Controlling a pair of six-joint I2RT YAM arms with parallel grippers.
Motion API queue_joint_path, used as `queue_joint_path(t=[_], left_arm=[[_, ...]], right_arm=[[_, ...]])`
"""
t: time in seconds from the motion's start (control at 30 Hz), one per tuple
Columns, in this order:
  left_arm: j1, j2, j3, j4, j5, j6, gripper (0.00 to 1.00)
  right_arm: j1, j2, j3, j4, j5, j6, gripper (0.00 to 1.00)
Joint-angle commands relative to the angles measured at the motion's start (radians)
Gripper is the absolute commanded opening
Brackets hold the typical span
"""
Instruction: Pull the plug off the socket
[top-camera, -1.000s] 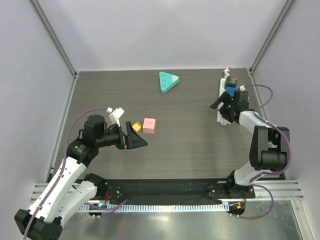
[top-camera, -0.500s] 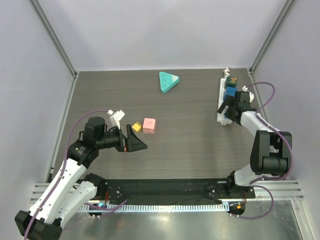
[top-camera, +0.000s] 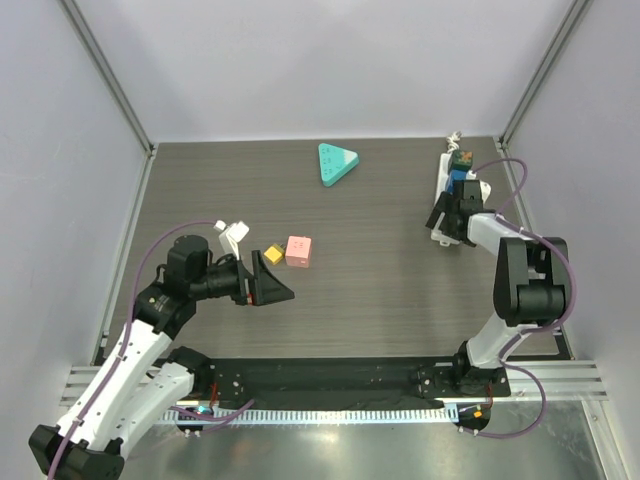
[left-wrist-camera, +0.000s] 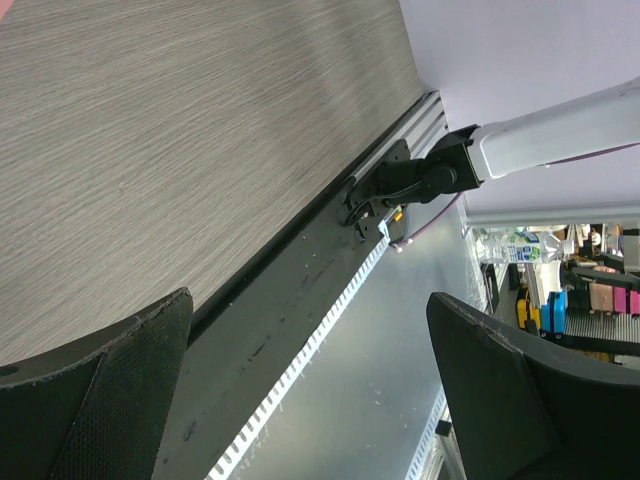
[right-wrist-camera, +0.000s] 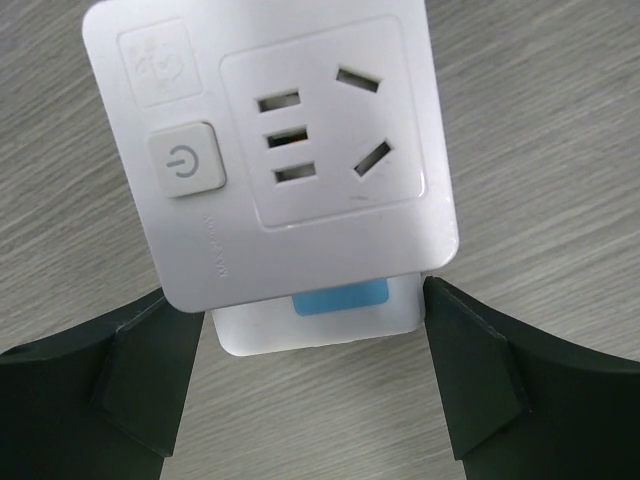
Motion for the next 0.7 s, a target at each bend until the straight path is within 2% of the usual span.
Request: queue_joint_path(t=[0.0, 0.27, 0.4, 0.57, 0.6, 0.67], left_arm=[[-0.002, -0.014, 0.0, 0.012, 0.028, -0.013, 1.0], [-0.002, -0.033, 0.006, 0.003, 0.026, -0.015, 1.0], [-0.002, -0.05, 0.006, -0.007, 0.026, -0.012, 1.0], [-0.002, -0.071, -0.012, 0.003, 0.012, -0.03, 1.0], [-0.002, -0.07, -0.011, 0.003, 0.015, -0.038, 1.0], [-0.002, -0.064, -0.014, 0.003, 0.026, -0.044, 1.0]], right_arm=[[0.024, 0.032, 0.04, 0.05, 0.076, -0.029, 0.85], [0.139, 0.068, 0.016, 0.032, 0.145, 0.034, 0.68], [0.16, 0.072, 0.024, -0.011, 0.139, 0.067, 0.54], [0.197, 0.059, 0.008, -0.054, 0.069, 0.145, 0.53], [0.208, 0.059, 0.002, -0.068, 0.073, 0.155, 0.47], [0.26, 0.054, -0.007, -0.103, 0.107, 0.172, 0.47]])
